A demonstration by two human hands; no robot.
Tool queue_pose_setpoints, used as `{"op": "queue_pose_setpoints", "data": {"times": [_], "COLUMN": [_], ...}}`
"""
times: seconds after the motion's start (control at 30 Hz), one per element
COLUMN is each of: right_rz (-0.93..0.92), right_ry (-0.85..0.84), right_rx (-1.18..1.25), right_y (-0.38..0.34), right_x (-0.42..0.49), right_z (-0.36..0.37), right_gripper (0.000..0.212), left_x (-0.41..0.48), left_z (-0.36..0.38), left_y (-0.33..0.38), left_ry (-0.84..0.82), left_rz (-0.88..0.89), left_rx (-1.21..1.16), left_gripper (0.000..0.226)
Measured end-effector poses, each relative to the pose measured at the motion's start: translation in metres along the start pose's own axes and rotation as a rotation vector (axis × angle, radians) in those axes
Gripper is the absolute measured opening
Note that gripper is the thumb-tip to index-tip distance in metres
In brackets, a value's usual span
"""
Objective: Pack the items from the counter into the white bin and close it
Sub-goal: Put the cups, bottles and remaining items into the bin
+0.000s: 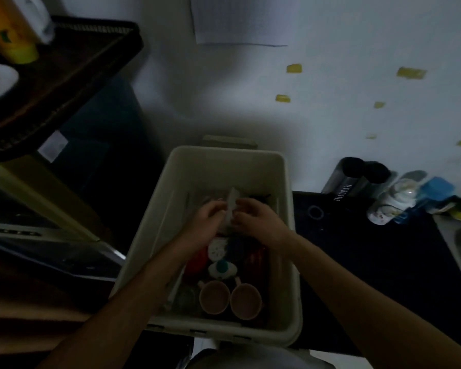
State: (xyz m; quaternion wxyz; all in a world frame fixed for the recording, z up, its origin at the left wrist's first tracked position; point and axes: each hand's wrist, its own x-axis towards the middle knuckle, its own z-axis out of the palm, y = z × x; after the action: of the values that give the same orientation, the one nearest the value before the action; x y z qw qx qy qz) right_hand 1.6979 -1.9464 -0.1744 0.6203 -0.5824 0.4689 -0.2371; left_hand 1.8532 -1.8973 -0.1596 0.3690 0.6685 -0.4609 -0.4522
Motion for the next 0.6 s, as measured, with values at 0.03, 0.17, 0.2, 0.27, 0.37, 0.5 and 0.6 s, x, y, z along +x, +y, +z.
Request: {"op": "queue_pose_setpoints", "data": {"times": [0.03, 0.17, 0.2, 0.27, 0.37, 0.5, 0.6], "right_rz": [-0.014, -0.101, -0.103, -0.108, -0.110, -0.105, -0.099], "right_ry": [0.025, 0.142, 0.153, 0.168, 0.188, 0.256, 0.300], "right_rx": [-0.019, -0.067, -0.069, -0.027, 0.074, 0.088, 0.078], "right_y": [-0.005, -0.019, -0.021, -0.022, -0.020, -0.009, -0.001], "right_x": [-0.004, -0.019, -0.022, -0.030, -0.041, -0.055, -0.063], "right_z": [-0.012, -0.062, -0.069, -0.095, -0.133, -0.181, -0.212], "right_gripper": [0.045, 0.044, 0.045, 0.046, 0.040, 0.036, 0.033], "left_x": [0.004, 0.019, 0.021, 0.027, 0.033, 0.039, 0.043], "left_z": [0.009, 0.048, 0.053, 0.076, 0.108, 0.155, 0.187], "left_y": [0.008, 0.042, 0.048, 0.063, 0.082, 0.105, 0.119], "left_ry": [-0.014, -0.034, -0.042, -0.074, -0.131, -0.198, -0.237], "left_rz": [0.016, 0.096, 0.107, 0.139, 0.187, 0.204, 0.208], "left_rx": [0.002, 0.000, -0.014, -0.021, -0.008, -0.001, 0.036], "left_gripper": [0.028, 0.028, 0.028, 0.027, 0.027, 0.030, 0.031]}}
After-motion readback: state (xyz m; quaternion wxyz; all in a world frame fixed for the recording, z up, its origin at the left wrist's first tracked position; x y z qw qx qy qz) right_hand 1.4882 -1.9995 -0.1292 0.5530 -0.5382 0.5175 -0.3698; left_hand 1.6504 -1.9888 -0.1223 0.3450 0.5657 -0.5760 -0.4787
